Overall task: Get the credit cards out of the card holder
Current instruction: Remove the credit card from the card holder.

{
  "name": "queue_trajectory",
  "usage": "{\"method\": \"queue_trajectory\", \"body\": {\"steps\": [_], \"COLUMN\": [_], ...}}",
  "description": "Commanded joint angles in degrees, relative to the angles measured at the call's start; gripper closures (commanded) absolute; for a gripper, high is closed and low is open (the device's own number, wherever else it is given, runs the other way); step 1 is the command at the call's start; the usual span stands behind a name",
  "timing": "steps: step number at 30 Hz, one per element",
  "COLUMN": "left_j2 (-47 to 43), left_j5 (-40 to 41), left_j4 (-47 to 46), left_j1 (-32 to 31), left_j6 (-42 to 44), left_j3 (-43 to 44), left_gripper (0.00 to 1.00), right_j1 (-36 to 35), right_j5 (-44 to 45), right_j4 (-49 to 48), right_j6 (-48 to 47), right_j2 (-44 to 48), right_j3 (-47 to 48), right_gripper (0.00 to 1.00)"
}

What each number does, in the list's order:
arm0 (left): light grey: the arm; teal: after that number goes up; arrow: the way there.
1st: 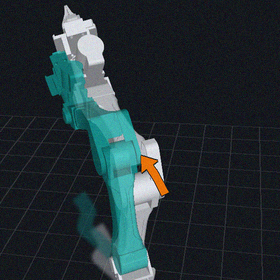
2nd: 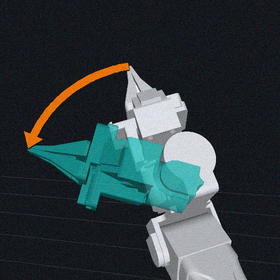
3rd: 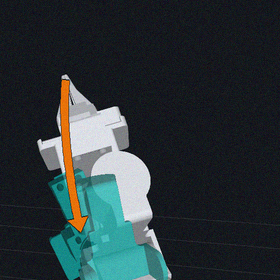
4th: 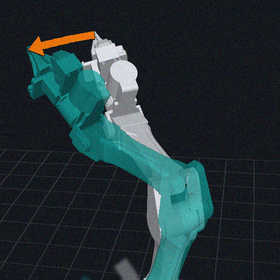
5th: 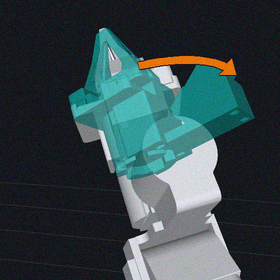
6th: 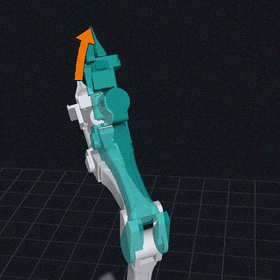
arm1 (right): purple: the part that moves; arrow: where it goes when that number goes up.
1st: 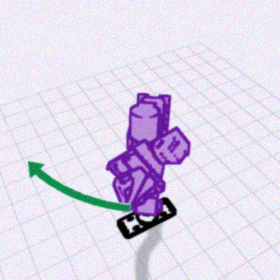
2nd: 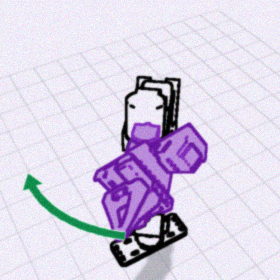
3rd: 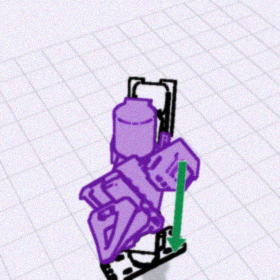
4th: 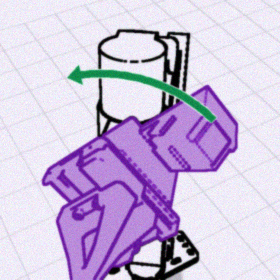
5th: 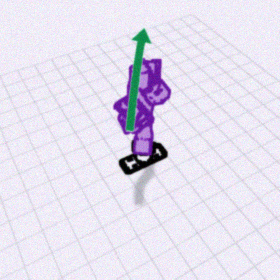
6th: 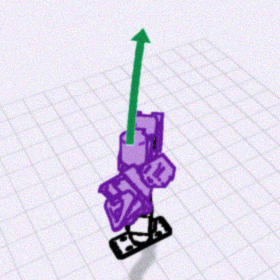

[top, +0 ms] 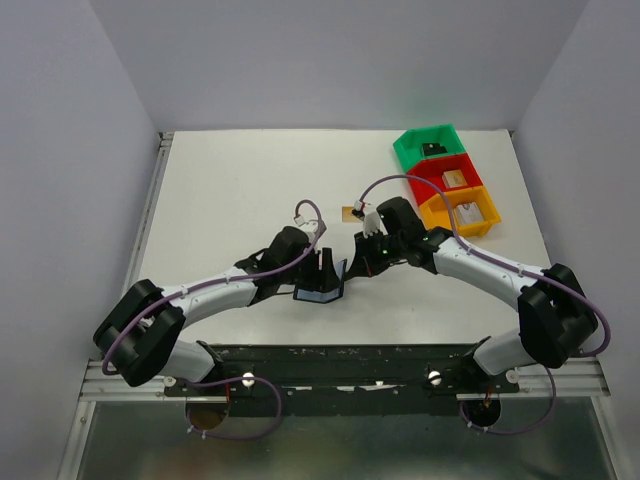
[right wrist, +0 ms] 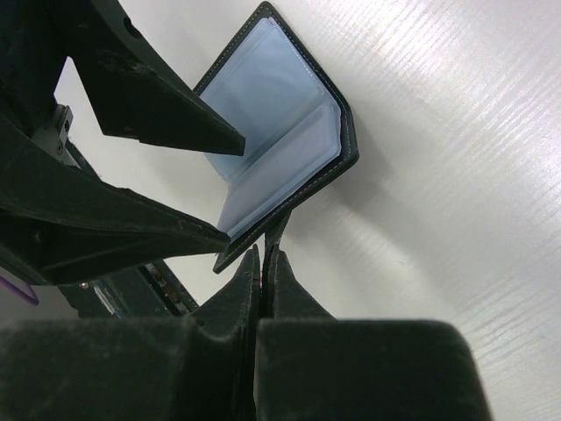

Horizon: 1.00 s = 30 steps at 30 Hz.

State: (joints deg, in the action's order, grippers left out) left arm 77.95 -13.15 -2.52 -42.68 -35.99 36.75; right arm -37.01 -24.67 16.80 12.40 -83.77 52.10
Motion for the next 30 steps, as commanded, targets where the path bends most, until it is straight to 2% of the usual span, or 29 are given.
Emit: {"method": "queue_trajectory", "body": {"steps": [1,30], "left_j2": [1.5,-0.3], "left_j5": [0.3,7.4], "left_j4": [0.0,3.9], "left_j1": [-1.0,-1.5], "left_j6": [0.7,0.1], "left_j3": [1.8,1.0], "left_gripper": [0.32,0.37], "right_j1": [0.4,0.5], "right_j5": [0.7,0.6], "right_j4": [0.4,0.3], "right_j6": [0.3,0.2], "right_j2": [1.4,1.5], "right_j3": [-0.5,-0.6], "right_gripper": [0.99,1.00]}}
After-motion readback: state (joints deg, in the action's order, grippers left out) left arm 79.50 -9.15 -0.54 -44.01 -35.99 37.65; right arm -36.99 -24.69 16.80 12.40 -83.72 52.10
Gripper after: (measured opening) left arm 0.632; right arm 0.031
